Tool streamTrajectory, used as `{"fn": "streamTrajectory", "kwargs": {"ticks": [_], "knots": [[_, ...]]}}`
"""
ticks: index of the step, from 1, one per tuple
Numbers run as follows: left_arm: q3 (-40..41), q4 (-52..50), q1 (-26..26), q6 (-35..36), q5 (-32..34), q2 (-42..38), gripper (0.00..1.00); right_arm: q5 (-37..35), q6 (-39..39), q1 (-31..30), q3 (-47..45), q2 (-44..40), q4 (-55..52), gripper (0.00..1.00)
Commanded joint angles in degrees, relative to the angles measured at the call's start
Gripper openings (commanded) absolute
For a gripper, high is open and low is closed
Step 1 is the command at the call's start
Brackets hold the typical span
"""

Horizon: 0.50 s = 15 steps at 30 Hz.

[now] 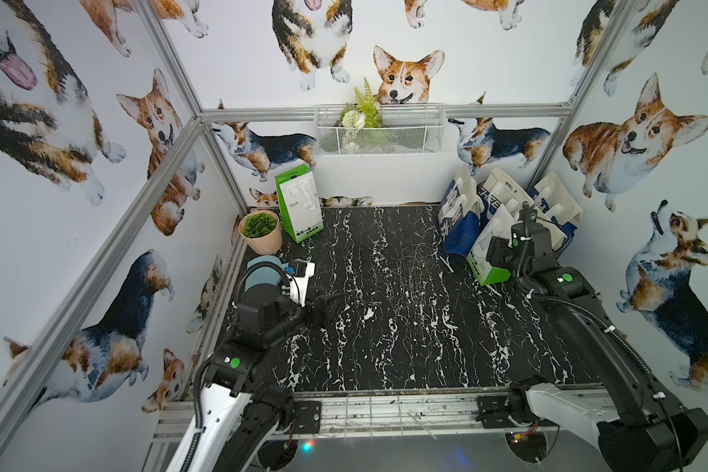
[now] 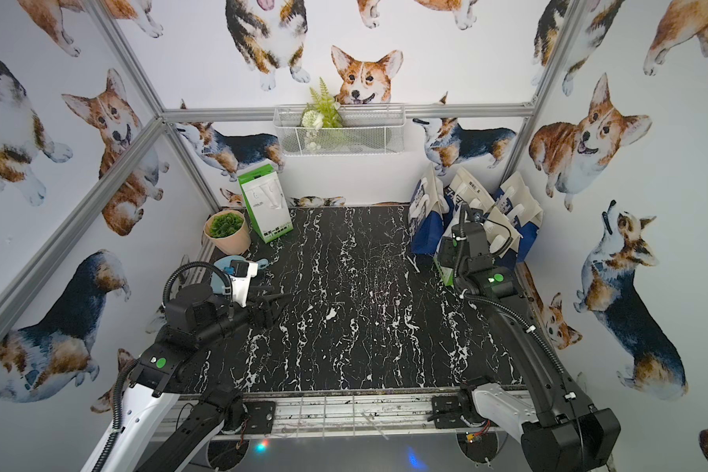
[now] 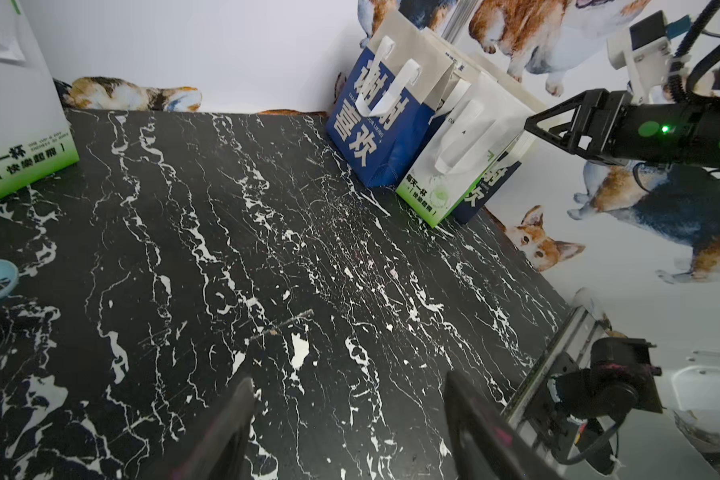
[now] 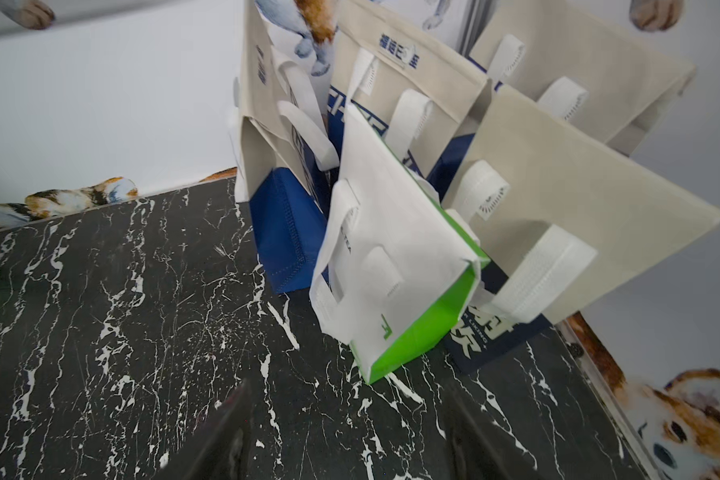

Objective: Open the takeout bag
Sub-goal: Place the takeout bag at the corner of the board.

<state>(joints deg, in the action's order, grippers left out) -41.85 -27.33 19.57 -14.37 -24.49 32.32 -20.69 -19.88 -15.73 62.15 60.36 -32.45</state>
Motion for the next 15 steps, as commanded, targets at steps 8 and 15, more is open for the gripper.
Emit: {"fn": "streamTrajectory", "kwargs": {"ticks": [8, 15], "knots": [[2.4, -2.2, 1.4, 3.7, -0.2, -4.9, 0.72, 6.3, -0.2, 9.7, -2.1, 5.9, 6.4, 0.72], [2.4, -2.5, 1.6, 4.0, 0.8, -5.5, 0.71, 12.4, 0.3, 11.5, 2.3, 12.9, 9.5, 0.7]]}}
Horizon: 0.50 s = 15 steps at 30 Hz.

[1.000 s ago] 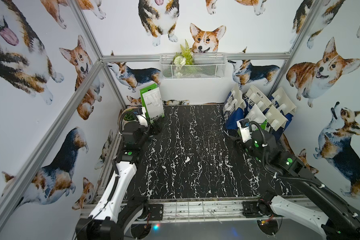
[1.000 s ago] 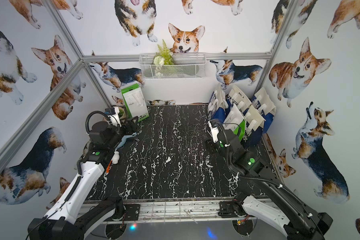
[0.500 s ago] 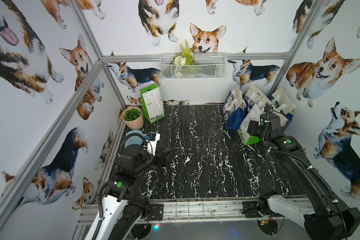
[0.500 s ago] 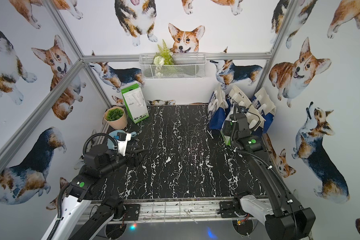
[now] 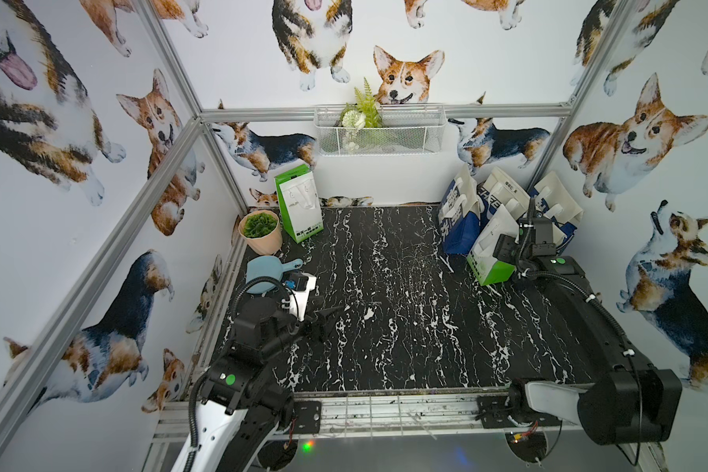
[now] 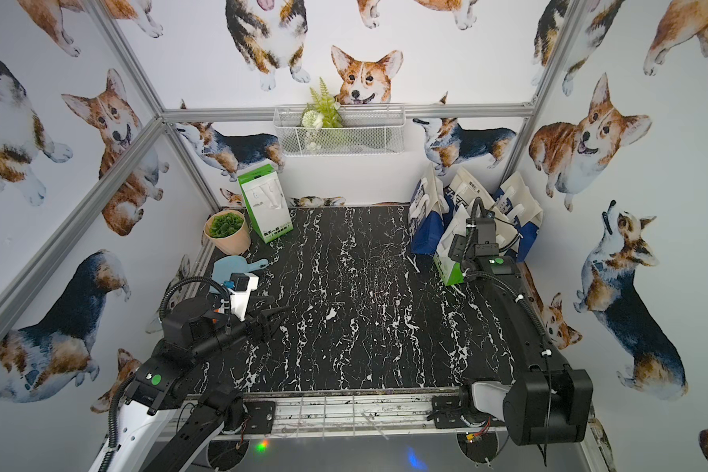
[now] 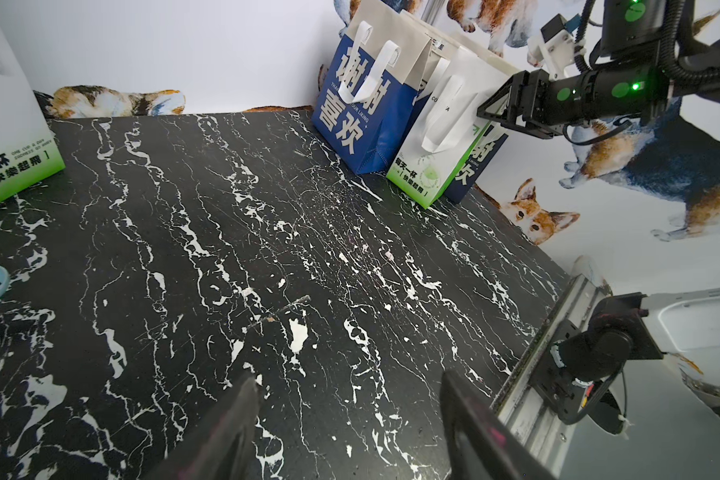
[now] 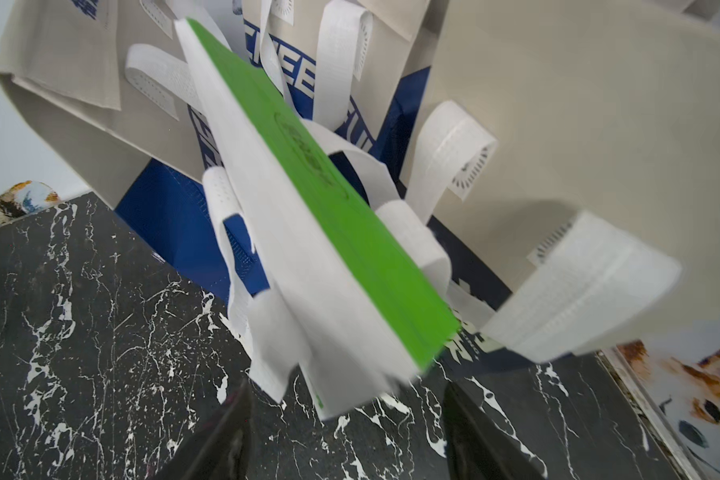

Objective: Open the takeout bag
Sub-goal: Place the takeout bag at the corner of the board, then move the takeout bag to the center of the board.

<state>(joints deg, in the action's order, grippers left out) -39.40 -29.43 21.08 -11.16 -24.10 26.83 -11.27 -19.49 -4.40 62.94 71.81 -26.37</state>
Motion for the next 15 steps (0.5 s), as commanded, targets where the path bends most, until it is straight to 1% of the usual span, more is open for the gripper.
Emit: {"fn": "streamTrajectory", "kwargs": {"ticks": [1, 2, 5, 6, 10, 15], "knots": [[-0.1, -0.5, 0.0, 0.8, 0.5, 0.0, 0.71, 4.3, -0.2, 0.3, 2.0, 2.2, 3.9, 0.67], [-0.1, -0.4, 0.1, 0.9, 0.5, -0.1, 0.71, 5.6, -0.3, 0.3, 2.3, 2.7, 4.4, 0.64], [-0.1, -0.5, 0.1, 1.0, 0.8, -0.1, 0.7, 9.5, -0.8, 0.3, 3.1, 3.5, 5.0, 0.39], [-0.1, -0.5, 0.1, 1.0, 0.9, -0.1, 0.7, 10.7, -1.1, 0.2, 3.0, 3.4, 5.4, 0.29], [0.1, -0.5, 0.1, 1.3, 1.2, -0.4, 0.68, 14.9, -3.7, 0.3, 2.3, 2.8, 5.7, 0.0], [0.4, -0.4, 0.1, 1.6, 2.0, -0.7, 0.67, 19.0, -7.1, -0.4, 0.6, -0.3, 5.5, 0.0]]}}
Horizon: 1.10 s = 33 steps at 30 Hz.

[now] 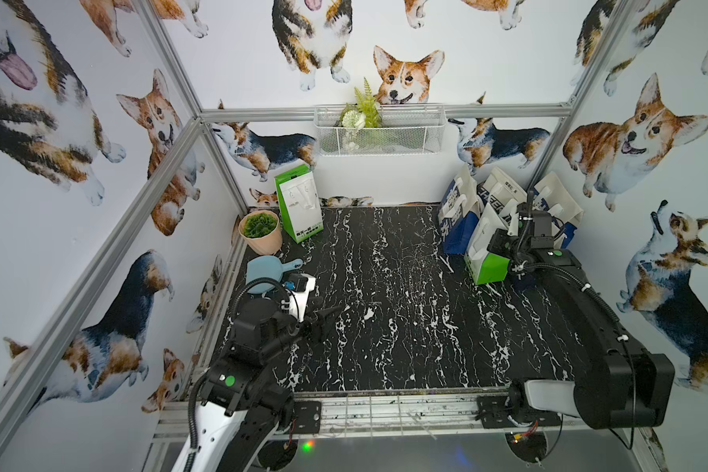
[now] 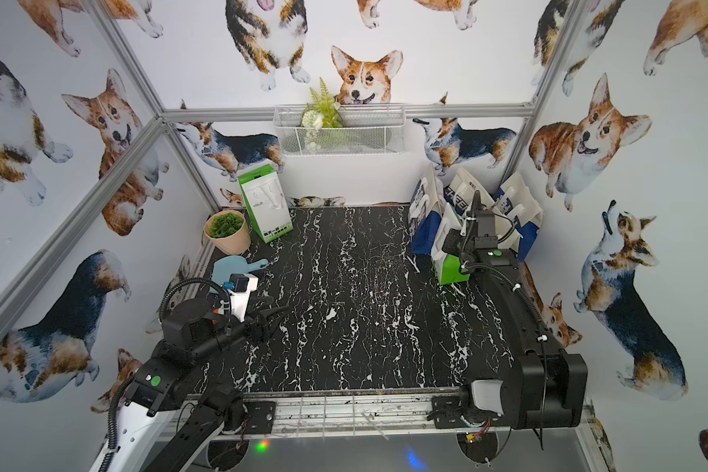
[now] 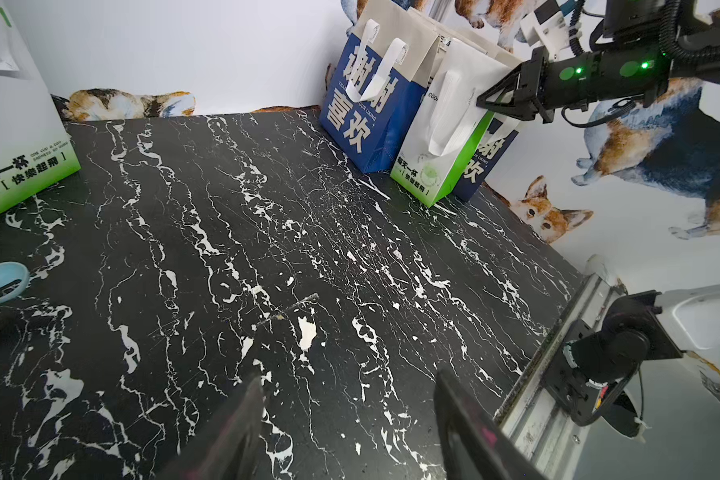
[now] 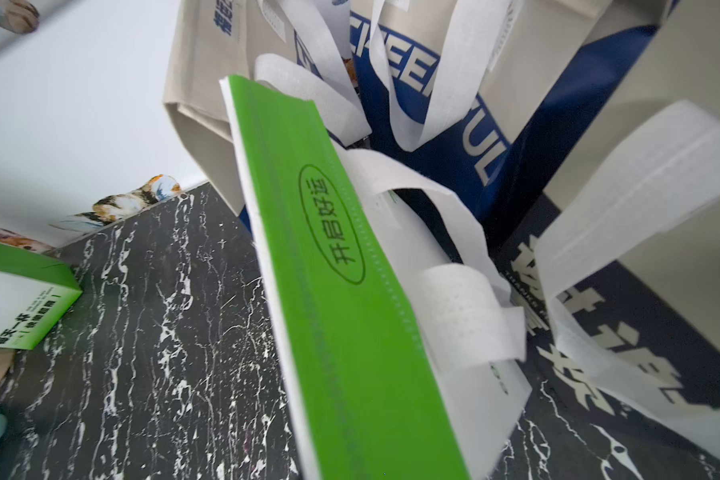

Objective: Open the takeout bag
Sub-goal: Move the takeout bag to the center of the board.

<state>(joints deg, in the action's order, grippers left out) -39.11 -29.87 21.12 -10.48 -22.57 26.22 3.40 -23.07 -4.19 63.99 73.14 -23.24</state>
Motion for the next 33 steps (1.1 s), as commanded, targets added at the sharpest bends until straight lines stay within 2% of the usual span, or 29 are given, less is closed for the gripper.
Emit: {"fn": "streamTrajectory", "kwargs": {"ticks": [1, 7, 11, 15, 20, 23, 29, 30, 32, 33], "knots": [[0.1, 0.1, 0.0, 0.9, 0.4, 0.0, 0.67, 4.4, -4.0, -1.5, -1.0, -2.6, 2.1, 0.0], [0.2, 0.2, -0.1, 0.7, 0.3, 0.3, 0.66, 5.3, -6.7, -9.5, -4.0, -7.9, 1.6, 0.0], [0.3, 0.2, -0.1, 0.6, 0.3, 0.3, 0.66, 6.5, -9.2, -16.7, -5.3, -8.5, 2.9, 0.0], [0.3, 0.2, 0.0, 0.6, 0.3, 0.5, 0.66, 2.6, -8.6, -27.5, -3.4, -5.9, 3.0, 0.0], [0.3, 0.2, -0.2, 0.7, 0.4, 0.6, 0.66, 0.2, -8.6, -36.7, -0.9, -0.4, 4.9, 0.0], [0.3, 0.2, -0.1, 0.7, 0.6, 0.7, 0.66, -1.1, -8.2, -39.6, 0.9, 2.6, 5.0, 0.0], [0.3, 0.0, -0.2, 0.7, 0.8, 1.0, 0.66, 0.2, -8.1, -41.0, 2.2, 4.9, 6.5, 0.0], [0.3, -0.1, -0.2, 0.7, 0.8, 0.9, 0.66, 0.1, -7.3, -41.0, 2.3, 5.0, 6.3, 0.05], [0.3, 0.0, -0.3, 0.8, 0.9, 0.9, 0.66, 0.3, -5.3, -41.0, 2.9, 5.0, 4.8, 0.24], [0.3, -0.1, -0.3, 0.7, 0.9, 0.9, 0.66, 0.5, -4.3, -41.0, 3.2, 5.0, 3.8, 0.3]]}}
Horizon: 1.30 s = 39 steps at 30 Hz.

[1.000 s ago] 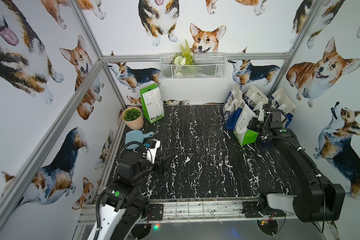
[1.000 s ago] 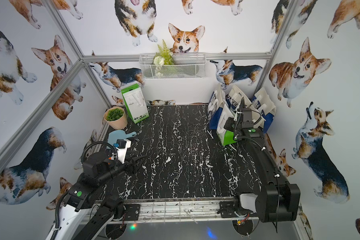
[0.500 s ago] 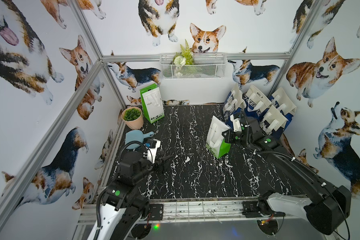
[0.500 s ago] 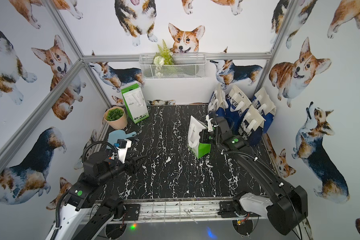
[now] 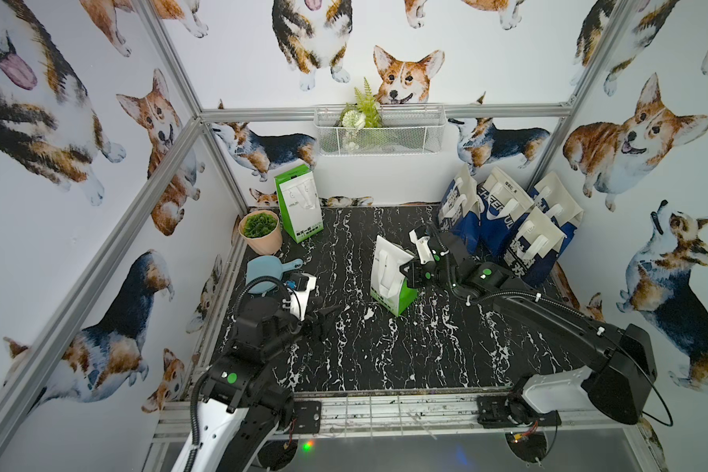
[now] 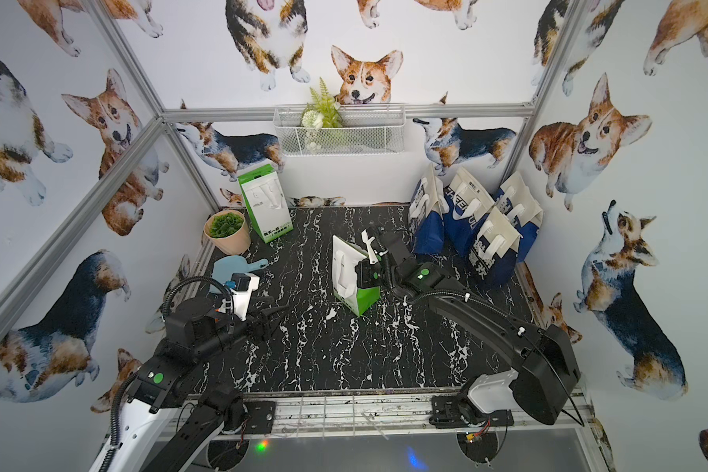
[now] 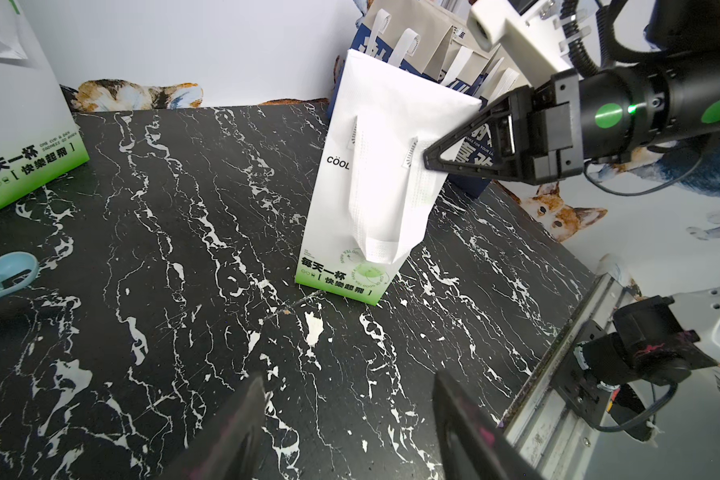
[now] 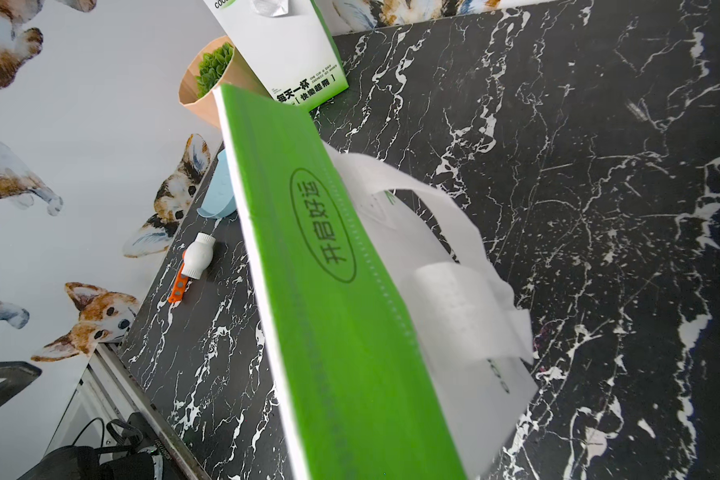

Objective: Open the takeout bag
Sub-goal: Move the takeout bag to the center of the board.

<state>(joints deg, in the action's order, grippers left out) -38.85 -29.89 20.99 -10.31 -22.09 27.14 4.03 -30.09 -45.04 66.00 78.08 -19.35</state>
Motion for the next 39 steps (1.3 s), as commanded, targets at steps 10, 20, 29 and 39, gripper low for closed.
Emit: {"fn": "streamTrajectory", "kwargs": {"ticks": [10, 20, 29, 39], "knots": [[0.1, 0.2, -0.6, 0.5, -0.1, 0.7, 0.66, 1.9, 19.3, 0.0, -5.7, -12.7, 0.1, 0.51], [0.0, 0.2, -1.3, 0.6, 0.6, 0.8, 0.66, 1.7, 11.3, 19.2, -14.5, -15.1, 7.7, 0.45], [0.1, 0.1, -1.6, 0.6, 0.6, 1.3, 0.66, 9.9, 8.1, 21.7, -5.1, 4.3, 8.2, 0.39], [0.0, 0.3, -2.0, 0.6, 0.3, 1.5, 0.66, 11.5, 7.8, 14.6, -7.1, 9.3, 8.2, 0.33]]}}
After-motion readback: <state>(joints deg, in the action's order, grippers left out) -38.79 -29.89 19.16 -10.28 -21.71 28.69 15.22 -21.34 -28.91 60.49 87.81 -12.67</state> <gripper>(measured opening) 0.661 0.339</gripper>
